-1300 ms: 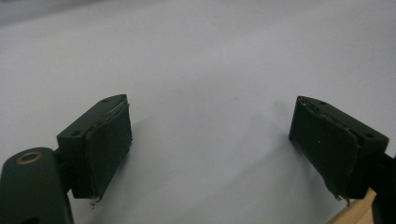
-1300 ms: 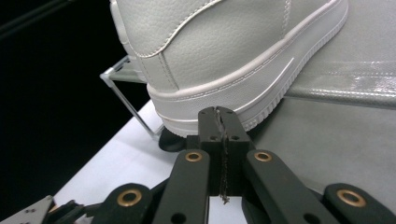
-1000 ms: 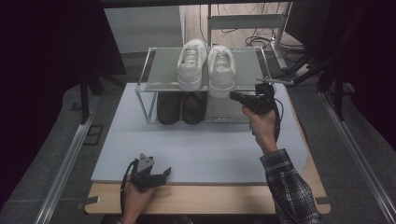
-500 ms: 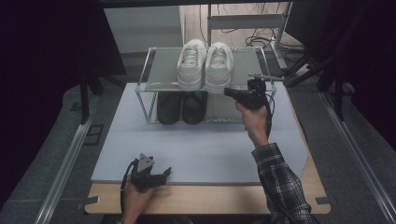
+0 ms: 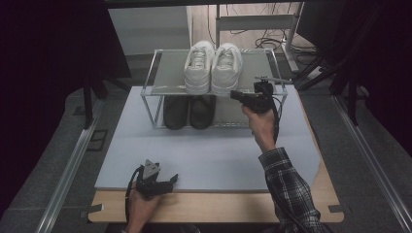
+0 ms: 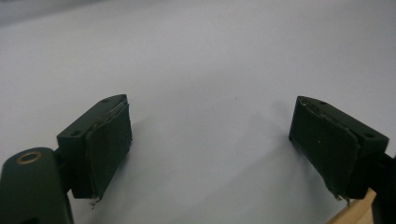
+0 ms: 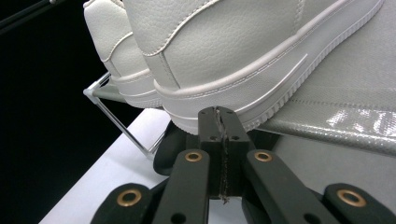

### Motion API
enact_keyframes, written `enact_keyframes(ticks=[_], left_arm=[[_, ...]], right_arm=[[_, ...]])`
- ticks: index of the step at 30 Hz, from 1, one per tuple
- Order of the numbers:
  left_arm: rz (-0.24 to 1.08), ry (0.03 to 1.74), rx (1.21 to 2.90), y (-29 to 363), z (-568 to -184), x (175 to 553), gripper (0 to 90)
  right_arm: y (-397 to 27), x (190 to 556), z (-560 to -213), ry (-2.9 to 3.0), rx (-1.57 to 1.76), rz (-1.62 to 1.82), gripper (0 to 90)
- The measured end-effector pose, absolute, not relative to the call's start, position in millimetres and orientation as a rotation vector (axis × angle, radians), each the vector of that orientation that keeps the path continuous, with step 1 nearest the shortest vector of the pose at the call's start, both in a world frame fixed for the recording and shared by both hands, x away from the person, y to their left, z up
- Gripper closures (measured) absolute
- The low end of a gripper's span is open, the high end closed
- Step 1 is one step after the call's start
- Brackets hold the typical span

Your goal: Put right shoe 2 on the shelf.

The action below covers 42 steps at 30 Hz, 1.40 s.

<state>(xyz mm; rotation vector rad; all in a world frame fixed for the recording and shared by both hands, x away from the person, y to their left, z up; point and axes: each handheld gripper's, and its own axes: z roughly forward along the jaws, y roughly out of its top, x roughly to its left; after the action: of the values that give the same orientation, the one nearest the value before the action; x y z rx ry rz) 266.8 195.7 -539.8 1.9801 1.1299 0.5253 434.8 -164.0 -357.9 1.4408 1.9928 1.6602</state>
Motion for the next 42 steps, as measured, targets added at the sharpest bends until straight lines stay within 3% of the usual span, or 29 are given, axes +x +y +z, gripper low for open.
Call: enact_keyframes(ticks=[25,42], left_arm=[[0.527,1.128,1.984,196,-540,267,12.8],[0.529,1.128,1.984,196,-540,267,12.8]], right_arm=[[-179,416,-356,2.04,1.379,1.636,77.9],[-189,393,-362,2.067,1.282,1.552,56.5]])
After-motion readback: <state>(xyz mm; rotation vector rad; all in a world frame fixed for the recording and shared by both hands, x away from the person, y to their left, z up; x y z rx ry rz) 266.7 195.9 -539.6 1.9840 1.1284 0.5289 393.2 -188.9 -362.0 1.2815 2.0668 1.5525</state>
